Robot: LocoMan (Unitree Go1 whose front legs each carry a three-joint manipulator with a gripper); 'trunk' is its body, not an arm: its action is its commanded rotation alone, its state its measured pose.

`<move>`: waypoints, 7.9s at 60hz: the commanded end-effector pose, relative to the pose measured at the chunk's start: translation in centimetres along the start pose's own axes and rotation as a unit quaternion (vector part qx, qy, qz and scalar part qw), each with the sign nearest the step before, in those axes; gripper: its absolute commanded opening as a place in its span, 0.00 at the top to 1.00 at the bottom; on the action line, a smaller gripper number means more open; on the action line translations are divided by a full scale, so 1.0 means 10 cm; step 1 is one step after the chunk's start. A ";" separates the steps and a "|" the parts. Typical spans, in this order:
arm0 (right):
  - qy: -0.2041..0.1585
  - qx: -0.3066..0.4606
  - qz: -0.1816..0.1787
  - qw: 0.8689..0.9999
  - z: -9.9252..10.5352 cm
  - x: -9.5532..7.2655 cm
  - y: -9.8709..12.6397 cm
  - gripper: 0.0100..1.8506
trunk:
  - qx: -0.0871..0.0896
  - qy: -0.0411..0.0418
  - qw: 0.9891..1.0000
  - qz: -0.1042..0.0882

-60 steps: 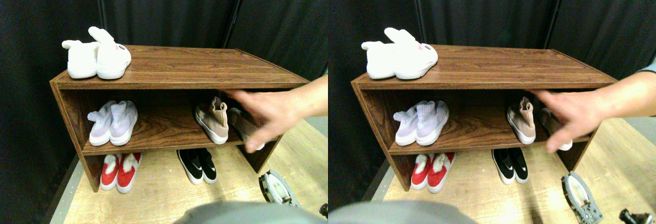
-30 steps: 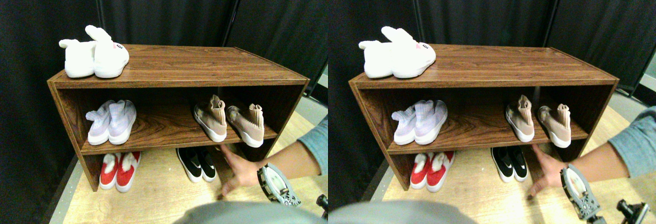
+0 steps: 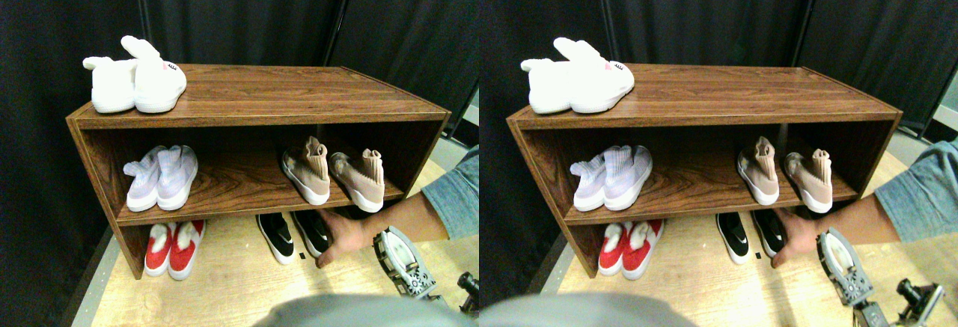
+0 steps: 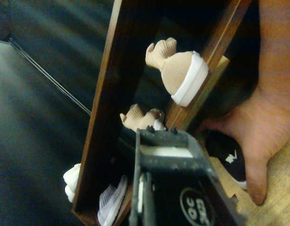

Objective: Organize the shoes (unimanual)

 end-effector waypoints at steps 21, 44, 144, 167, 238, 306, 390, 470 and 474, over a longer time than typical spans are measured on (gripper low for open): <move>-0.023 -0.007 0.003 1.000 0.00 0.05 0.09 0.97 | -0.004 0.009 1.000 -0.011; -0.012 0.002 -0.009 1.000 -0.02 0.05 0.13 0.29 | -0.003 0.008 1.000 -0.016; -0.026 0.087 -0.137 0.986 0.18 1.22 -0.56 0.03 | -0.013 0.009 1.000 0.014; -0.002 0.071 -0.110 0.991 0.20 1.01 -0.38 0.04 | -0.008 0.011 1.000 0.007; -0.156 -0.056 0.006 0.986 1.03 0.33 0.20 0.97 | 0.001 -0.006 1.000 -0.023; -0.157 0.046 -0.125 0.979 1.11 1.46 -0.73 0.97 | -0.018 0.008 1.000 0.012; -0.128 0.070 -0.133 0.980 0.50 1.40 -0.47 0.97 | -0.033 0.008 0.999 0.029; -0.138 0.019 -0.122 0.983 0.83 1.32 -0.54 0.97 | -0.020 0.008 1.000 0.007; -0.140 0.019 -0.114 0.983 0.83 1.29 -0.51 0.97 | -0.019 0.008 1.000 0.005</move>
